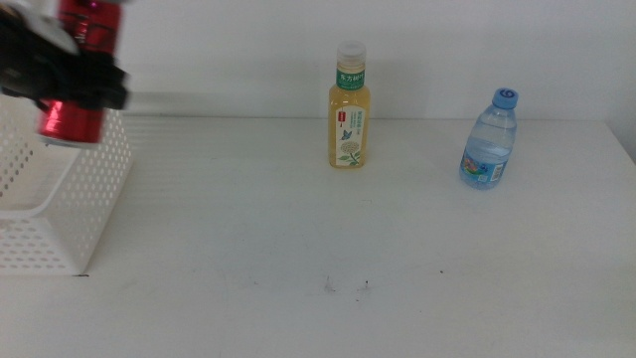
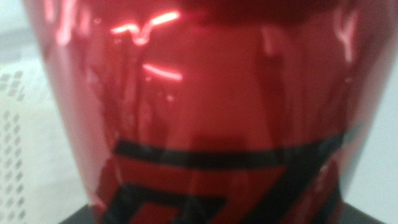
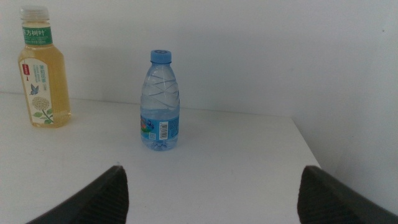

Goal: Use arms to grab the bottles and put them into the dustbin to the left of the table.

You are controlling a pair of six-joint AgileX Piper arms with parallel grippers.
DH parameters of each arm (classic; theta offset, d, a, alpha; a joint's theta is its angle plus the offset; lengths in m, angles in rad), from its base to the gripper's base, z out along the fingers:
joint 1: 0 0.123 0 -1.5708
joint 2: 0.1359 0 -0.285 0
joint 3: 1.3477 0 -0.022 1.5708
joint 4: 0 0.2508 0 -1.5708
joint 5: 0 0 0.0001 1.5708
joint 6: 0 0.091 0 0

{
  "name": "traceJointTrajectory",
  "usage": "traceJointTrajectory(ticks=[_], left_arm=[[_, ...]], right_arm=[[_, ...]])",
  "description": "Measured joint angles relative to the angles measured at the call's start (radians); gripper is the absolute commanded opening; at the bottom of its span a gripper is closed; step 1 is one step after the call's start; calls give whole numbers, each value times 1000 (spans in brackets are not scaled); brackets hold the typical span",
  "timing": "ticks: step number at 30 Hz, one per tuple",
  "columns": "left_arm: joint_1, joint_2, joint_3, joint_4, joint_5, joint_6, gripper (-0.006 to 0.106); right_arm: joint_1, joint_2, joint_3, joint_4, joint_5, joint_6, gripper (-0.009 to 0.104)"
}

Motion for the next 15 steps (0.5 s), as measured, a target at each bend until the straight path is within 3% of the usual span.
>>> traceJointTrajectory(ticks=[5, 15], left_arm=[[146, 116, -177, -38, 233, 92, 22], [322, 342, -437, -53, 393, 125, 22]], right_arm=[[0, 0, 0, 0, 0, 0, 80], [0, 0, 0, 0, 0, 0, 80]])
